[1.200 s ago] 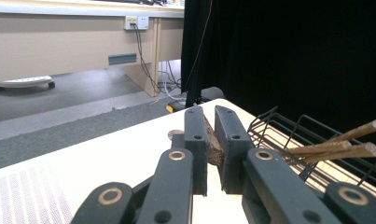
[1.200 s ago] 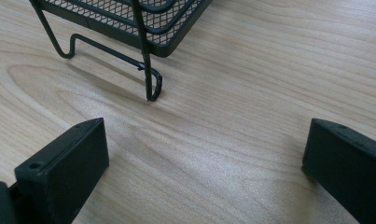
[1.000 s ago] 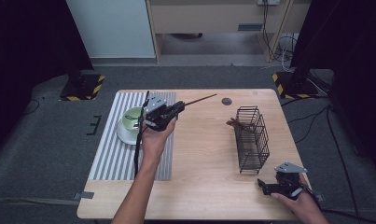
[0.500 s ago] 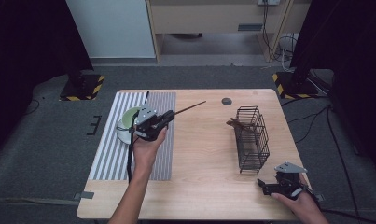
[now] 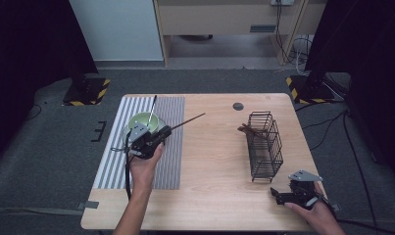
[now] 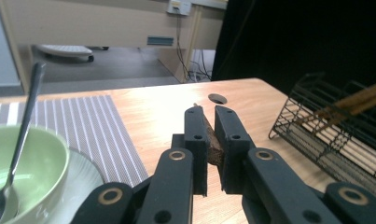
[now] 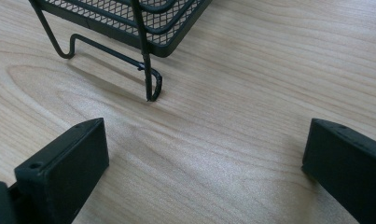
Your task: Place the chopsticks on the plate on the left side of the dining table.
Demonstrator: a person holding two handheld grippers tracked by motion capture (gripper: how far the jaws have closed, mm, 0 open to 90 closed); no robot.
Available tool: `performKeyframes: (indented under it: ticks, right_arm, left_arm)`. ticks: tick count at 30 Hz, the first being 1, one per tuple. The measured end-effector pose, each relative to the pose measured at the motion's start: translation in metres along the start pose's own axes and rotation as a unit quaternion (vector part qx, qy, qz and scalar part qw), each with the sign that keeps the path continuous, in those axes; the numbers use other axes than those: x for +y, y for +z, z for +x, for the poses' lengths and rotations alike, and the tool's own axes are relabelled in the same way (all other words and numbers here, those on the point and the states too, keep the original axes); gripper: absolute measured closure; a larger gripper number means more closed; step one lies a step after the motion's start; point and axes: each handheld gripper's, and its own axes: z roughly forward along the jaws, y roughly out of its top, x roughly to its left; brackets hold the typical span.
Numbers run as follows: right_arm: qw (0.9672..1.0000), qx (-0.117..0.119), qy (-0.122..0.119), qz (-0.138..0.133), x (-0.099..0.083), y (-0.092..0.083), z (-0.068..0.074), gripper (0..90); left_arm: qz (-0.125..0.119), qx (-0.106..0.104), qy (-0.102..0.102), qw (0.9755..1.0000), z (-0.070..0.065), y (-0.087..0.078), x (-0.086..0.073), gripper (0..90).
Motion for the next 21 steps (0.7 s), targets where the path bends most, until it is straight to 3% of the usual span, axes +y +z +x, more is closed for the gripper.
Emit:
performKeyframes:
  ticks: [9,21]
  right_arm:
    - [1.0000,0.000,0.000,0.000,0.000,0.000,0.000,0.4]
    - [1.0000,0.000,0.000,0.000,0.000,0.000,0.000,0.4]
  left_arm:
    - [-0.008,0.017,-0.051,0.9985,0.017,-0.011,-0.014,83.7]
    - [-0.012,0.045,-0.076,0.9960,0.032,-0.025,-0.028,83.7]
